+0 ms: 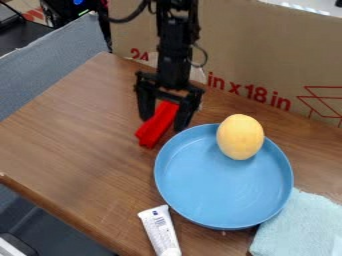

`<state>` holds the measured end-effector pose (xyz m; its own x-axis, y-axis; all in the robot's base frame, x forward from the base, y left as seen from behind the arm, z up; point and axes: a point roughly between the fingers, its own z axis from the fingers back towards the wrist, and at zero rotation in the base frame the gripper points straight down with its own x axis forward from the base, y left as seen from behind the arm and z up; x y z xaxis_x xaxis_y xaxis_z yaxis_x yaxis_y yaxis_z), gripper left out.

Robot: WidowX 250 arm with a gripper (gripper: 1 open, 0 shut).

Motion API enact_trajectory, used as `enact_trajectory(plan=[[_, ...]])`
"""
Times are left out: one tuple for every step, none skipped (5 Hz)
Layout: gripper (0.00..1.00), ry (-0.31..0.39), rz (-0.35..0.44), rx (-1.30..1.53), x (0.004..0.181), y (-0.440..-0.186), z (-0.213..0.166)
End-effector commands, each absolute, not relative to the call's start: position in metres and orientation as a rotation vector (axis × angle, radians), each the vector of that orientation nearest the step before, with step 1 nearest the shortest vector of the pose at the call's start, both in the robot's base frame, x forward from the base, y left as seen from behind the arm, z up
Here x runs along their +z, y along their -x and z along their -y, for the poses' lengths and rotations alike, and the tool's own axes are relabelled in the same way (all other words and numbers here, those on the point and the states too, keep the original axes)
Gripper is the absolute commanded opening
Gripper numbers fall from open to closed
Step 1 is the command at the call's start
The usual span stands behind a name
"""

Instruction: Put the red object on the blue plate

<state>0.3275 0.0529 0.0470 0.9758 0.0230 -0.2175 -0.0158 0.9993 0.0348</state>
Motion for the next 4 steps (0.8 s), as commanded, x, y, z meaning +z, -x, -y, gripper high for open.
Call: enact_trajectory(plan=[[1.00, -0.039, -0.158, 0.026, 0.067, -0.336, -0.065], [1.00, -0.035, -0.158, 0.035, 0.059, -0.339, -0.067], [1.00, -0.033, -0.164, 0.047, 0.051, -0.336, -0.070], [1.00, -0.036, -0.177, 0.059, 0.043, -0.332, -0.080]])
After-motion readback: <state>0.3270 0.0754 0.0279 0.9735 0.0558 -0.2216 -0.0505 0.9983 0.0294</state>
